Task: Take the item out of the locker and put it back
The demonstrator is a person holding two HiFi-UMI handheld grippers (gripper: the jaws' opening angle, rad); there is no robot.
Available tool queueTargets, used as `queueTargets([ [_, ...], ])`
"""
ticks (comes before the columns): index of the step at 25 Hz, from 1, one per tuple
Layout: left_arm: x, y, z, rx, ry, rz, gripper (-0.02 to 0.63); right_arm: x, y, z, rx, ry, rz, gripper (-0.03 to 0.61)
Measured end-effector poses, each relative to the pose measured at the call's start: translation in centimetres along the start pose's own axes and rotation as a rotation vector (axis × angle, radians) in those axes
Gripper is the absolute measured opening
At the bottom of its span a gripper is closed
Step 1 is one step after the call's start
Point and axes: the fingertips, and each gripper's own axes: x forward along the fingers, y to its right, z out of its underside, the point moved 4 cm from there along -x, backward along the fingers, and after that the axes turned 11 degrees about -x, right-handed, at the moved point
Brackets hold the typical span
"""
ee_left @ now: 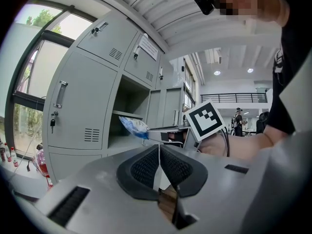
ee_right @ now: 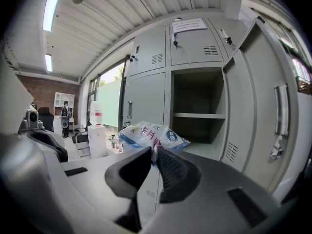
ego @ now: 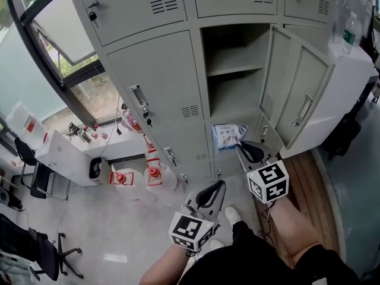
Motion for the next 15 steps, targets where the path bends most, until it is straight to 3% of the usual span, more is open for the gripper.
queueTargets([
  [15,9.4,-4.6,-1.4,-0.017,-0.022,-0.014,0.023,9.1,8.6,2.3,0.022,-0.048,0.005,0.095],
])
